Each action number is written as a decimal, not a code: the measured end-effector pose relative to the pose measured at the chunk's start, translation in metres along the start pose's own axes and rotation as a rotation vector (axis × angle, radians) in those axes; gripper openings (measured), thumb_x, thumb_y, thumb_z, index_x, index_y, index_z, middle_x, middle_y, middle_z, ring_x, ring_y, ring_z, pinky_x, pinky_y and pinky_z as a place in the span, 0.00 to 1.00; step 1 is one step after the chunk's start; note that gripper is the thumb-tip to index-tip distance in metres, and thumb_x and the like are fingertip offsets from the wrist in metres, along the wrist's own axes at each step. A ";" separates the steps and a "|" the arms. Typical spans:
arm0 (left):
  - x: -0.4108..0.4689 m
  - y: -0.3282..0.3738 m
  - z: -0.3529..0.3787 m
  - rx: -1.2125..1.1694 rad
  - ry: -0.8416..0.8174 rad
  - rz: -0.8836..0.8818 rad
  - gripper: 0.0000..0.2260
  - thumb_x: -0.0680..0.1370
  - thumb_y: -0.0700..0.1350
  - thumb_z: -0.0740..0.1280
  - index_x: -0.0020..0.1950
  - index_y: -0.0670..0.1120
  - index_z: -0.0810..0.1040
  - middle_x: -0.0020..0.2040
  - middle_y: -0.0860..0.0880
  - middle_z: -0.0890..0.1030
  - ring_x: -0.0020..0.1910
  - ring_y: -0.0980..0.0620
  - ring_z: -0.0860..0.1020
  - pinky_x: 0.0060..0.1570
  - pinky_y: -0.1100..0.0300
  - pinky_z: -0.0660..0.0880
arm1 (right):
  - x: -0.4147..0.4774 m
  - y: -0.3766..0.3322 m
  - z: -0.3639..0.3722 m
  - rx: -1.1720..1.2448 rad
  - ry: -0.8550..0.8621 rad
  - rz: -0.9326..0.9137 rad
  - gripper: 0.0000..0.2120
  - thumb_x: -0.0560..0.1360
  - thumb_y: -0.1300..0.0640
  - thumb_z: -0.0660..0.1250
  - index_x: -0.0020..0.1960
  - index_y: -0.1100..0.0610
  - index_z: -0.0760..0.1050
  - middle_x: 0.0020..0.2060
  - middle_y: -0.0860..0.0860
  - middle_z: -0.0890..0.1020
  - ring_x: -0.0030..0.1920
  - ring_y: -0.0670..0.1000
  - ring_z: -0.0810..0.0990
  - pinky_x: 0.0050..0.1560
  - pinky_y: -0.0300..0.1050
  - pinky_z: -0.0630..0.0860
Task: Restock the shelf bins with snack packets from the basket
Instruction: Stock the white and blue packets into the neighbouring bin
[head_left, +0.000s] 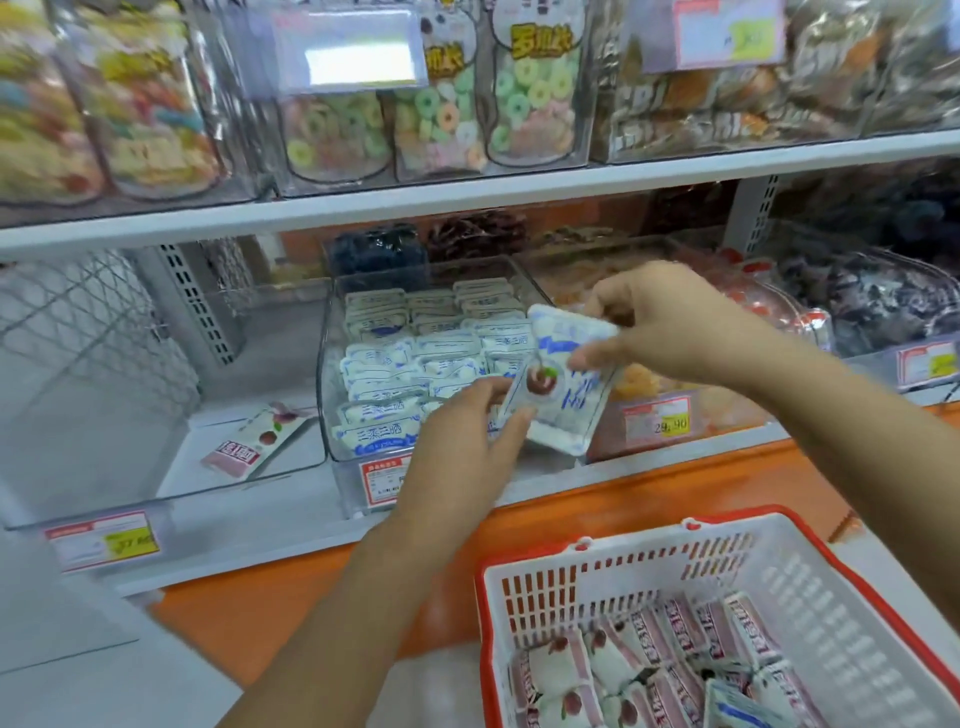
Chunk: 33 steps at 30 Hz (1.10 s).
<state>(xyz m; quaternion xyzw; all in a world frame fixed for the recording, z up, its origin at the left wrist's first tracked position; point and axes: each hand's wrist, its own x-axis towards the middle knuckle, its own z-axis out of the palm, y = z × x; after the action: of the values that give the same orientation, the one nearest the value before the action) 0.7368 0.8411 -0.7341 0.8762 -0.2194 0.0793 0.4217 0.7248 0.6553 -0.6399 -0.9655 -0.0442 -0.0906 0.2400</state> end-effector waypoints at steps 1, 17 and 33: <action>0.000 -0.006 0.002 0.171 -0.006 0.033 0.17 0.80 0.50 0.63 0.68 0.48 0.71 0.63 0.54 0.76 0.62 0.56 0.73 0.60 0.62 0.69 | 0.006 -0.002 0.000 -0.030 0.054 0.022 0.10 0.65 0.51 0.78 0.36 0.53 0.78 0.31 0.46 0.80 0.31 0.45 0.74 0.31 0.41 0.66; 0.004 -0.028 0.006 0.508 -0.157 0.072 0.23 0.82 0.48 0.56 0.76 0.45 0.59 0.77 0.49 0.59 0.77 0.54 0.52 0.73 0.62 0.49 | 0.056 -0.005 0.085 -0.578 -0.039 -0.001 0.06 0.71 0.60 0.71 0.48 0.58 0.77 0.44 0.54 0.80 0.44 0.55 0.78 0.38 0.43 0.70; -0.051 -0.025 0.019 0.388 -0.222 0.139 0.09 0.80 0.46 0.60 0.47 0.45 0.78 0.43 0.50 0.78 0.43 0.51 0.76 0.44 0.57 0.71 | -0.057 0.068 0.100 -0.176 0.251 -0.157 0.16 0.77 0.50 0.67 0.34 0.55 0.67 0.28 0.49 0.72 0.29 0.51 0.70 0.29 0.44 0.63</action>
<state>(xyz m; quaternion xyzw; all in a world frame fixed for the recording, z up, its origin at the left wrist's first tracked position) 0.7023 0.8564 -0.7803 0.9270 -0.3047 0.0519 0.2124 0.6928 0.6404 -0.7685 -0.9575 -0.0809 -0.2325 0.1501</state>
